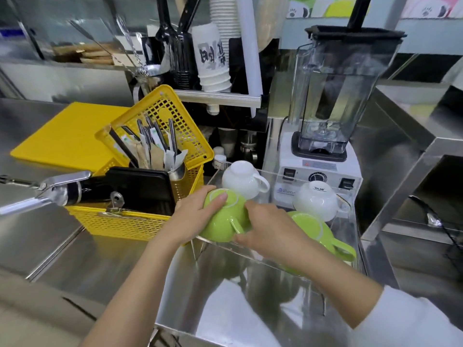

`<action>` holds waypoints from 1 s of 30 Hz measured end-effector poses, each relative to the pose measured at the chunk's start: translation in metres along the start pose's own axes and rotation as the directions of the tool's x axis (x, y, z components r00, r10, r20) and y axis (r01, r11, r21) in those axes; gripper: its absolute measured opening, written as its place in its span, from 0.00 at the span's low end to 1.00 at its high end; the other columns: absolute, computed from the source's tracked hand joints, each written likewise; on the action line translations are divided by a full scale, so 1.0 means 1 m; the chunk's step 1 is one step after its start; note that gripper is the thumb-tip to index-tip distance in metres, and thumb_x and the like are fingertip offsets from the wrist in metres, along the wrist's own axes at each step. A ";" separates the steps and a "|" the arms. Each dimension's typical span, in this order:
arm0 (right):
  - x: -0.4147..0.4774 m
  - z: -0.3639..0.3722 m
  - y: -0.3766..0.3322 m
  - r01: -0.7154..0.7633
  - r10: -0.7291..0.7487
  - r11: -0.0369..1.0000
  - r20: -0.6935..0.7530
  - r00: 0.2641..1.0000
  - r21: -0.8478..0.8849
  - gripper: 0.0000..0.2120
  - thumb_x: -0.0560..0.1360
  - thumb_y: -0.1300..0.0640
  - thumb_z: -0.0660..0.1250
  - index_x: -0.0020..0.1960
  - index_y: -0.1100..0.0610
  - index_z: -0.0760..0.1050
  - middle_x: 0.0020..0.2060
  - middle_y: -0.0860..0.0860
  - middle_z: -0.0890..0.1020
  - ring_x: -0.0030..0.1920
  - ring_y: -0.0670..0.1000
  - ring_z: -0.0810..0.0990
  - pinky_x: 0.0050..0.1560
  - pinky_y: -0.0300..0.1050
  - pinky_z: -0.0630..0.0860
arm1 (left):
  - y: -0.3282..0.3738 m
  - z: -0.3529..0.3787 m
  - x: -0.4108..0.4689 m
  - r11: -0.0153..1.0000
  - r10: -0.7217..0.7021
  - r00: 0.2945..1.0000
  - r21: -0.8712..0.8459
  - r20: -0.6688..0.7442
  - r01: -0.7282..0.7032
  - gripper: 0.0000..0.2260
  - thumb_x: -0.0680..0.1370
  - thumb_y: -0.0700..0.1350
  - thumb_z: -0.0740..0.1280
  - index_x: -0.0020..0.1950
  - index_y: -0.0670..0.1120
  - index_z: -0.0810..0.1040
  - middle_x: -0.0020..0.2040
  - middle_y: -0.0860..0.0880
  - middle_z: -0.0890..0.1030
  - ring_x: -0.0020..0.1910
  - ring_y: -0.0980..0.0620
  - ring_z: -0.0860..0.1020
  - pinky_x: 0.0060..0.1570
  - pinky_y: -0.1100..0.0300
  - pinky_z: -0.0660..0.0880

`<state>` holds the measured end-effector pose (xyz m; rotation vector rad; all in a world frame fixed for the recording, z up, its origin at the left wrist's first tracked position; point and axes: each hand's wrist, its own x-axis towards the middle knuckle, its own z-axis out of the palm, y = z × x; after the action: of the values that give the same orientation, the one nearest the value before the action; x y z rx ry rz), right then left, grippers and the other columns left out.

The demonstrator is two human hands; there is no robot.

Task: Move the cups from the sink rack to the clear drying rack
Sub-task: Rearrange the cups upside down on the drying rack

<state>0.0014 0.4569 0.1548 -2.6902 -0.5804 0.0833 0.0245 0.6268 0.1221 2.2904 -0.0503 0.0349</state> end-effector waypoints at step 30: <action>0.014 -0.016 0.033 -0.066 0.077 0.994 0.132 0.988 -0.082 0.12 0.70 0.48 0.69 0.37 0.48 0.66 0.37 0.45 0.75 0.43 0.51 0.71 0.49 0.49 0.60 | -0.014 0.004 -0.024 0.974 0.189 0.980 0.137 -0.068 -0.178 0.42 0.59 0.73 0.57 0.70 0.57 0.58 0.65 0.57 0.63 0.67 0.56 0.56 0.64 0.59 0.49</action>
<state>0.0296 0.4289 0.1577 -2.7966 -0.5366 0.2691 0.0010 0.6339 0.1081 2.4058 -0.2243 0.2324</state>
